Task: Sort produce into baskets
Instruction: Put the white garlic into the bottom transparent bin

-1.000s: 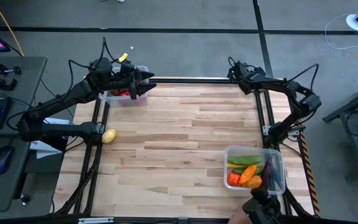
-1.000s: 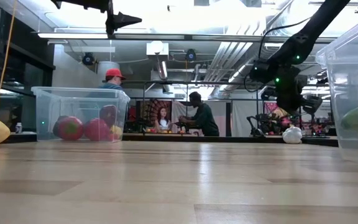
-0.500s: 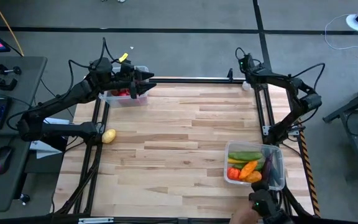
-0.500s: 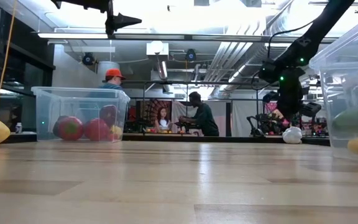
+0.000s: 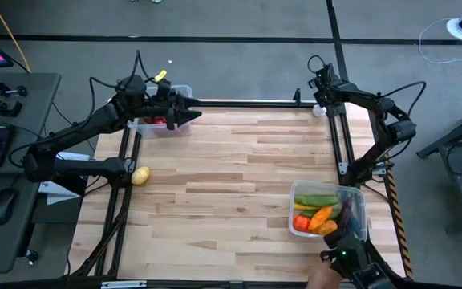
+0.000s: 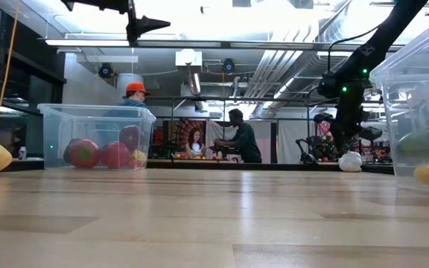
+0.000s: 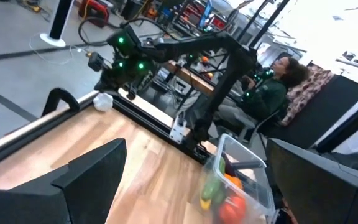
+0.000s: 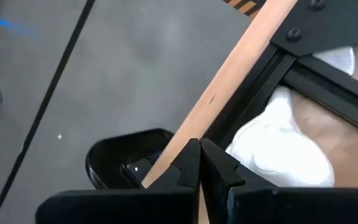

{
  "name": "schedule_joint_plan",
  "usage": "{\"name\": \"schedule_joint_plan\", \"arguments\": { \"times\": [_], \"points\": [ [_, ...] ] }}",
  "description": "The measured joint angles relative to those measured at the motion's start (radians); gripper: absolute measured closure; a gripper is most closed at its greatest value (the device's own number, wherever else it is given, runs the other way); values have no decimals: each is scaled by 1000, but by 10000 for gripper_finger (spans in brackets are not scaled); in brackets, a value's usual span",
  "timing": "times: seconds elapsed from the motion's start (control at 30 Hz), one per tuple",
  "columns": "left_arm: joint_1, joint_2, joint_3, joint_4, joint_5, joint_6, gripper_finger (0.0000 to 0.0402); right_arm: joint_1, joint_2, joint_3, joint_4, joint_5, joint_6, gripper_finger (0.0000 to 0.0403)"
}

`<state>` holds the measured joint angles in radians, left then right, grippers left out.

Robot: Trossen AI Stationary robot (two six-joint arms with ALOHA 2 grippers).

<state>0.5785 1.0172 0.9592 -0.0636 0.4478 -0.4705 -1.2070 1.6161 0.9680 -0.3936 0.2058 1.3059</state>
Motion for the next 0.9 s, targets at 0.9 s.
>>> {"name": "schedule_joint_plan", "arguments": {
  "times": [0.9],
  "points": [
    [0, 1, 0, -96, 142, 21, 27, 138, -32, 0, -276, 354, 286, 403]
  ]
}}
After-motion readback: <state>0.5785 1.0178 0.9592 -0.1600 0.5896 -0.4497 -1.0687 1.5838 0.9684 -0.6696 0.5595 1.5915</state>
